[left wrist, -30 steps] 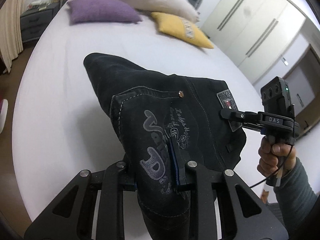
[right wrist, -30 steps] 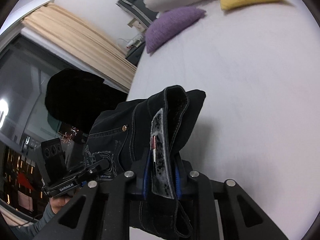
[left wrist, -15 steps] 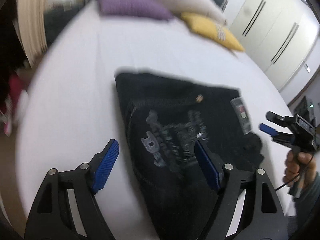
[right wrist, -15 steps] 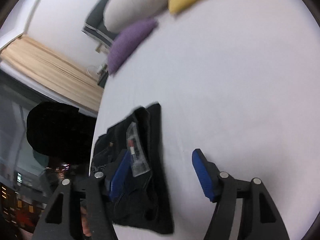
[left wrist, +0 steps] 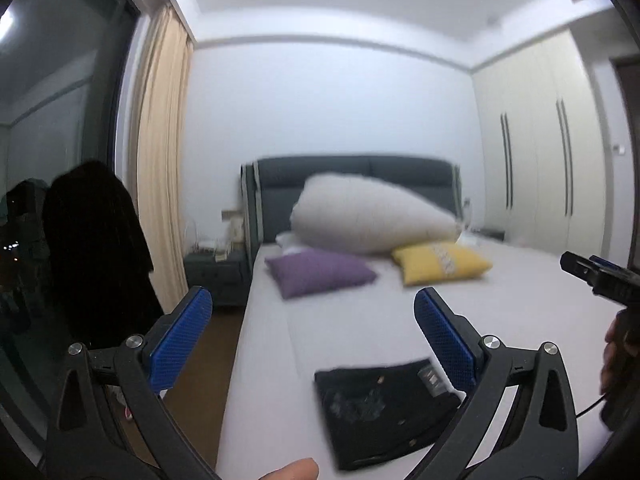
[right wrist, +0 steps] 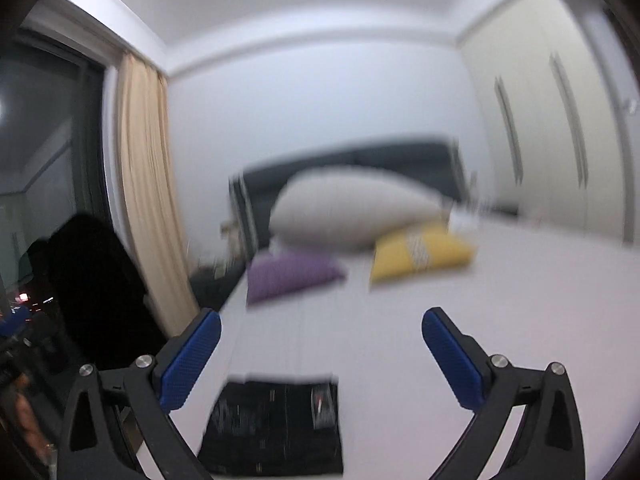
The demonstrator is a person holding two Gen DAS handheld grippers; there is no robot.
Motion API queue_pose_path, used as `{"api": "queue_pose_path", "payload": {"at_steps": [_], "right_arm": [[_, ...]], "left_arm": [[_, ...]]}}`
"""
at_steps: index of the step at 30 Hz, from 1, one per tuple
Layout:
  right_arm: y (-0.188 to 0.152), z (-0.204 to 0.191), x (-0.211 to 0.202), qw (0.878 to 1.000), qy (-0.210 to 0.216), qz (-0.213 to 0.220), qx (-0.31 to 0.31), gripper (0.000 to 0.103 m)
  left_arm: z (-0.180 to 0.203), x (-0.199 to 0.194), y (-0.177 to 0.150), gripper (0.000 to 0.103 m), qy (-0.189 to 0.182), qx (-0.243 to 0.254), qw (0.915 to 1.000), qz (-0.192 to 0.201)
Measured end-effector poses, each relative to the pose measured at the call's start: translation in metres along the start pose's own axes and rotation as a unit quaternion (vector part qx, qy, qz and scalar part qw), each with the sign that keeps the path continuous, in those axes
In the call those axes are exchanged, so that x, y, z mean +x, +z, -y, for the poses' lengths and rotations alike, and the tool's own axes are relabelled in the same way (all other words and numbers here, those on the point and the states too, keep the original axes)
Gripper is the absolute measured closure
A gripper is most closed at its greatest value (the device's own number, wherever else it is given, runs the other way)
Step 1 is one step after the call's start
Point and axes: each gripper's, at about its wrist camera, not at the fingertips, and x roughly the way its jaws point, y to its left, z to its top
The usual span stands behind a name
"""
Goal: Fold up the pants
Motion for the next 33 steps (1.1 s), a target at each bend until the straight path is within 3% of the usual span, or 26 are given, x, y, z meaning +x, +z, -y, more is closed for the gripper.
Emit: {"api": "queue_pose_path", "payload": {"at_steps": [5,8,11,15,19,22,27,33], "right_arm": [[0.048,-0.028,-0.059,0.995,-0.02,0.1,-0.014,0.0],[0.058,-0.037,-0.084,0.993,-0.001,0.117,-0.011,0.0],[0.061,-0.044,-0.094,0.994,0.008,0.107,-0.013,0.0],[0.05,-0.057,-0.087,0.999,-0.01,0.049,-0.016,0.0],[0.018,-0.065,-0.055,0.996,-0.056,-0.062,-0.029,0.0],[-0.01,-0.066,-0.039,0.989,-0.059,-0.133,-0.02,0.0],[-0.045,-0.069,-0.02,0.977,-0.067,-0.203,-0.018,0.0],[-0.061,-0.077,-0.015,0.97,-0.066,-0.232,-0.032,0.0]], "left_arm": [[-0.007,-0.027,0.049,0.0,0.036,-0.009,0.9986,-0.038],[-0.002,-0.042,0.055,0.0,0.022,0.02,0.9989,-0.037],[0.002,-0.04,0.044,0.0,0.066,0.032,0.9947,-0.072],[0.001,-0.021,0.014,0.0,0.069,-0.004,0.9841,-0.164],[0.011,0.002,-0.031,0.0,0.056,-0.012,0.9676,-0.246],[0.013,0.017,-0.06,0.0,0.04,-0.033,0.9545,-0.294],[0.021,0.033,-0.093,0.0,0.035,-0.035,0.9473,-0.316],[0.025,0.047,-0.118,0.0,0.031,-0.04,0.9432,-0.328]]}}
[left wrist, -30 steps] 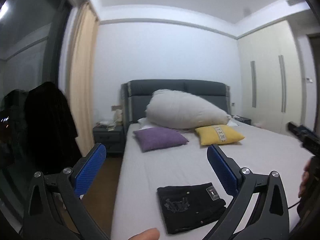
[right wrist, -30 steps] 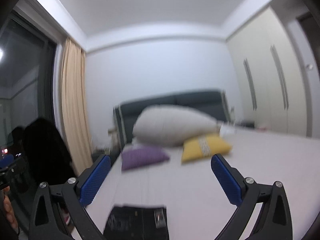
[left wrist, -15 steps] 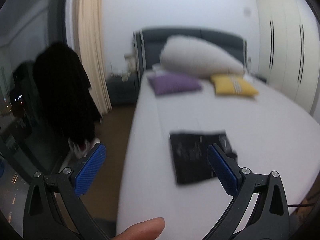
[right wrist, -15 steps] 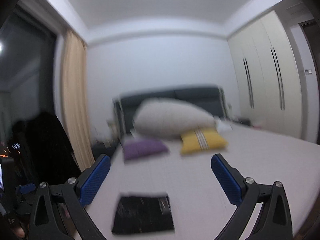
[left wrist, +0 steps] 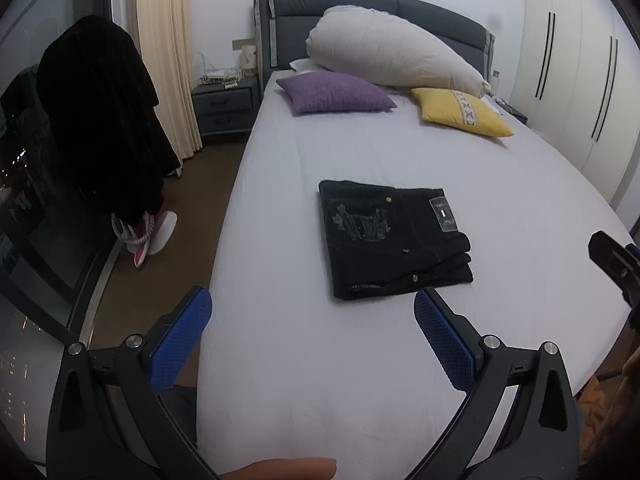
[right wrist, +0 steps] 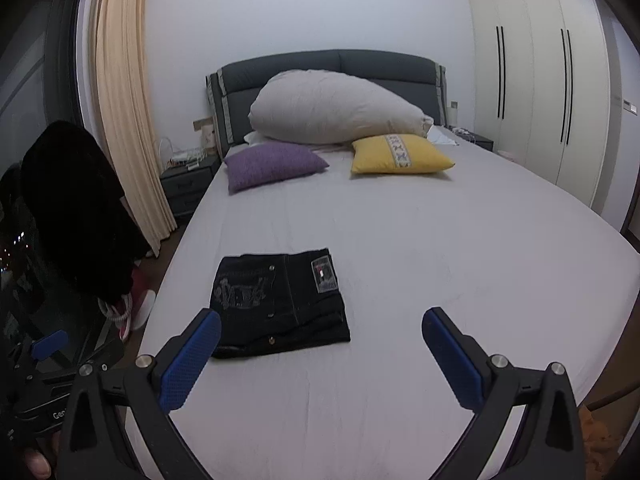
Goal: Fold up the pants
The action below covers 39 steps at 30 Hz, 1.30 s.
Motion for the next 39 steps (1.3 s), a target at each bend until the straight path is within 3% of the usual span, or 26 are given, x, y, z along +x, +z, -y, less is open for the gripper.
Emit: {"api": "queue_pose_path", "payload": {"at_steps": [22,39], "right_arm": [[-0.029,-0.011,0.024,0.996,-0.001,-0.086,-0.011,0.0],[-0.036,-0.018,0.03,0.994,-0.001,-0.109,-0.02,0.0]], "left_arm": [[0.005,0.001,-0.016,0.0,-0.001,0.005,0.9998,-0.017],[0.007,0.017,-0.023,0.0,-0.002,-0.001,0.9994,-0.034]]}}
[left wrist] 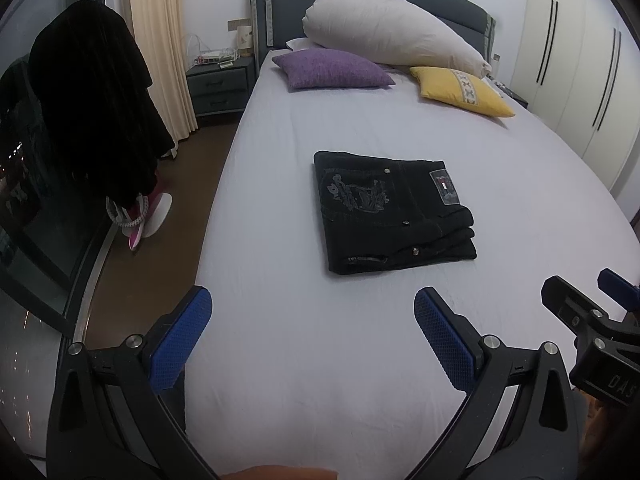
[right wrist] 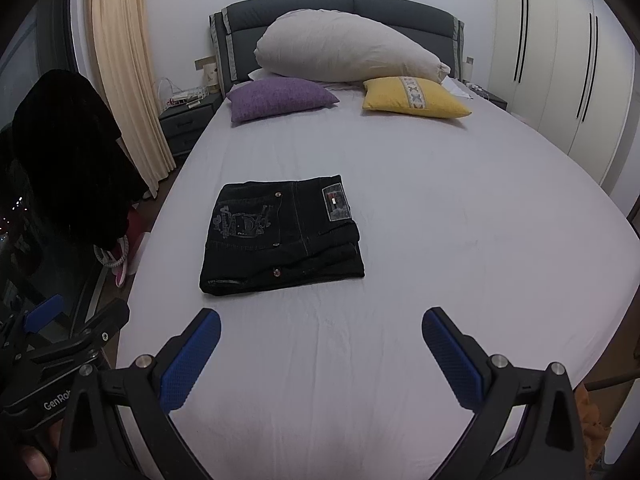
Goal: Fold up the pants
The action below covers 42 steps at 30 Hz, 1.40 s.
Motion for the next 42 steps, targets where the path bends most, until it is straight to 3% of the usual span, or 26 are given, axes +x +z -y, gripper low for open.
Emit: {"api": "queue_pose_path", "payload": {"at_steps": [42], "right_arm": [[-0.012,-0.004,0.024,0.999,0.007,-0.039,-0.002,0.0]], "left_arm": [[0.004,0.021,-0.007,0.0,-0.001,0.005,0.9996,-0.028]]}}
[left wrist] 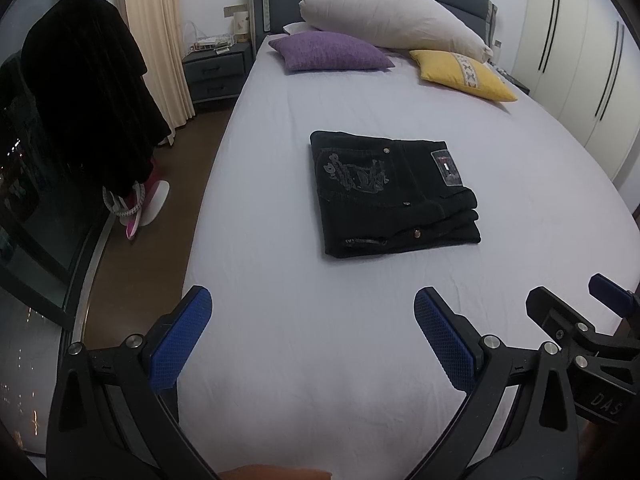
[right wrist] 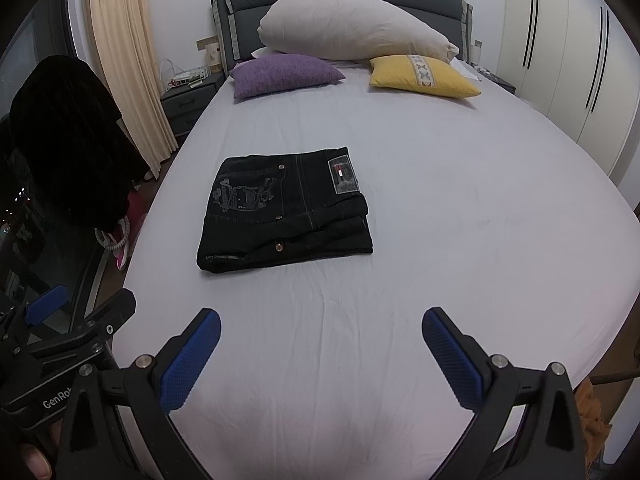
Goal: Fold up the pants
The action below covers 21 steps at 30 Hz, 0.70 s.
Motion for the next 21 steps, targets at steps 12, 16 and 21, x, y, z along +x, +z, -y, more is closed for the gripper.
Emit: {"api": "queue_pose_path", "payload": {"at_steps": [12,16,21], "right_arm": [[-0.0016,0.0004,0.0039,1.0,0.002,-0.007,0.001,0.0],[-0.0021,0.0004,0.0052,1.0,0.001,-0.009,0.002,0.0],[-0.0026,0.0009,0.0059,1.0,0.002,-0.01,0.002,0.0]], "left_arm": [[0.0013,0.003,0.0001,0.0,-0.001,0.003,1.0,-0.003],[0.0013,0.003,-0.0005,0.0,0.0,0.004,1.0,-0.003],[0.0013,0.0027,-0.0004,0.0,0.001,0.005,1.0,-0.003]]}}
